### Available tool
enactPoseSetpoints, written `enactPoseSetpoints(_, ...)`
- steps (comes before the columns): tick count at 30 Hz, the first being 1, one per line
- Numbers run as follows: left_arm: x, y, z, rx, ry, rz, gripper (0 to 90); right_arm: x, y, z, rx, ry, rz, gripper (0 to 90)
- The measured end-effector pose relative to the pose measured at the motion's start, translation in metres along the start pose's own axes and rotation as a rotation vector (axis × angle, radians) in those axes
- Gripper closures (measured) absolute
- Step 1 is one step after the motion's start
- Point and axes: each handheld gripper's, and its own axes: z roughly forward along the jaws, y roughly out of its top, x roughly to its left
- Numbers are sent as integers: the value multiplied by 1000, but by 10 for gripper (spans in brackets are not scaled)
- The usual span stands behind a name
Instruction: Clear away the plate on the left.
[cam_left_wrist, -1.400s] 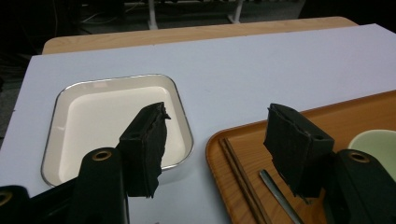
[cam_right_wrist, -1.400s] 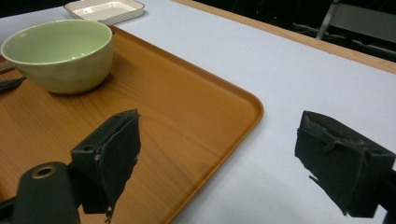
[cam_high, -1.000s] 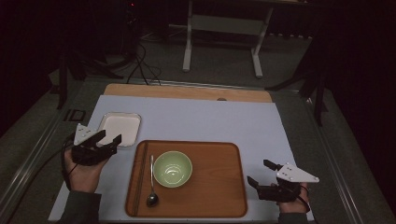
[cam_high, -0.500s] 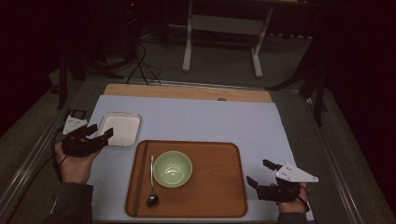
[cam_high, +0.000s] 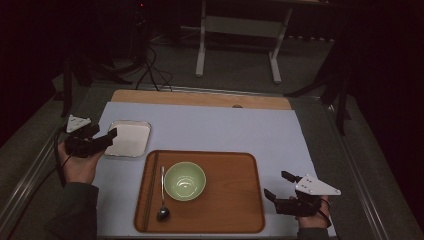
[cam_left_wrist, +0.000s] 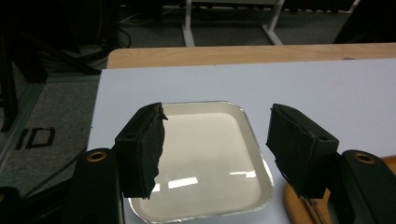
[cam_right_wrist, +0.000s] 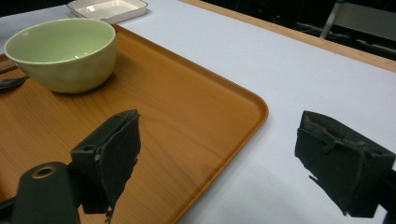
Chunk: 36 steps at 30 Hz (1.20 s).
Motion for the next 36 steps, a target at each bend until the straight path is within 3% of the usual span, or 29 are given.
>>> enactPoseSetpoints(6,8,0,12,5,17,-7,384,0,0,0,1,1,-1,138)
enactPoseSetpoints(13,18,-2,31,52,27,1,385,0,0,0,0,1,2,138)
enactPoseSetpoints(21,29,-5,40,70,62,13,392,0,0,1,0,2,3,138)
enactPoseSetpoints(28,33,-9,47,92,50,25,420,0,0,1,2,5,4,138)
enactPoseSetpoints(36,41,-14,60,143,71,4,459,0,0,1,3,4,6,138)
